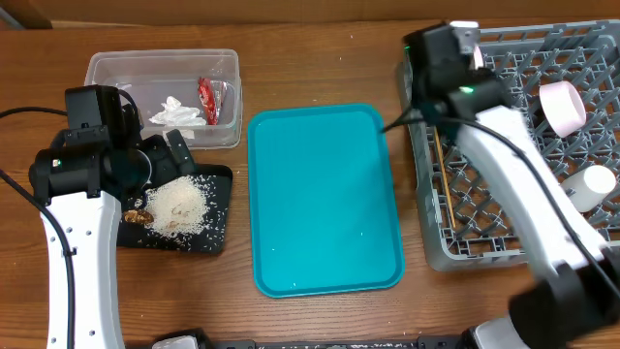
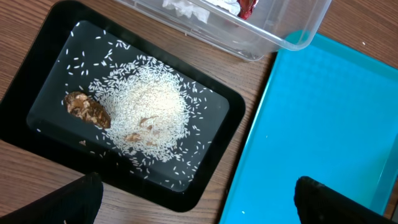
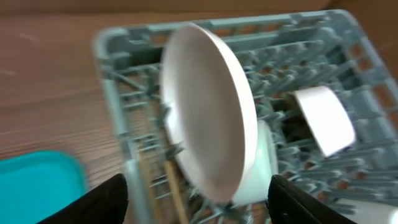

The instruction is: Sort waste into correct bins and load items into the dishwasher

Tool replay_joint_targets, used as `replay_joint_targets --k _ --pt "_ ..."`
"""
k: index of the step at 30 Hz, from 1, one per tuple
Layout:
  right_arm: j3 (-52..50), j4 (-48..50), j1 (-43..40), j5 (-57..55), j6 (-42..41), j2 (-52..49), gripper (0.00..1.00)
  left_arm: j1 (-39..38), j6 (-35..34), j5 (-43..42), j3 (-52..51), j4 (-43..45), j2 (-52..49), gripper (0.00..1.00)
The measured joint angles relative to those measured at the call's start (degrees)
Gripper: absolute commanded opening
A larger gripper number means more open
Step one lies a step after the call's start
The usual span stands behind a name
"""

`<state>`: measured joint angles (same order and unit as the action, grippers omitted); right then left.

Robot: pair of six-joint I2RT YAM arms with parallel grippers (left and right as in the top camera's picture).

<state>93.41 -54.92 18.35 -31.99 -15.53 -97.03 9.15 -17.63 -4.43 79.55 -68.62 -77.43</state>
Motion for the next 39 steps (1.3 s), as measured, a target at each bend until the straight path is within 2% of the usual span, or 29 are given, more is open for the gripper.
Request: replay_joint_targets --k 4,10,13,18,24,28,34,39 --pt "0.1 -2.8 -1.6 12.5 -0.5 4.5 0.86 0.0 0.0 0.0 0.0 0.0 0.0 1.0" --pt "0.0 -6.9 -6.1 33.5 -0.2 4.4 0.98 0.0 0.0 0.0 0.0 0.0 0.0 1.0" --pt "0.1 -10.0 -8.6 39.3 1.3 4.4 1.0 0.0 0.0 0.0 0.0 0.0 0.0 1.0" --pt "0.0 -19.7 -13.1 43.8 3.4 4.4 1.0 0.0 0.0 0.0 0.0 0.0 0.0 1.0" --pt "-2.3 -17.5 -13.0 44.2 6.3 6.9 1.0 0.0 0.0 0.0 0.0 0.0 0.0 1.0" --pt "-10.1 -10.4 -13.0 44.2 7.0 16.4 1.0 0.0 0.0 0.0 0.0 0.0 0.0 1.0" --pt "-28.9 1.0 -13.0 42.4 7.4 40.2 1.0 0.0 0.0 0.0 0.0 0.0 0.0 1.0" --pt "-39.8 1.7 -13.0 40.0 7.6 53.9 1.0 0.0 0.0 0.0 0.0 0.0 0.0 1.0"
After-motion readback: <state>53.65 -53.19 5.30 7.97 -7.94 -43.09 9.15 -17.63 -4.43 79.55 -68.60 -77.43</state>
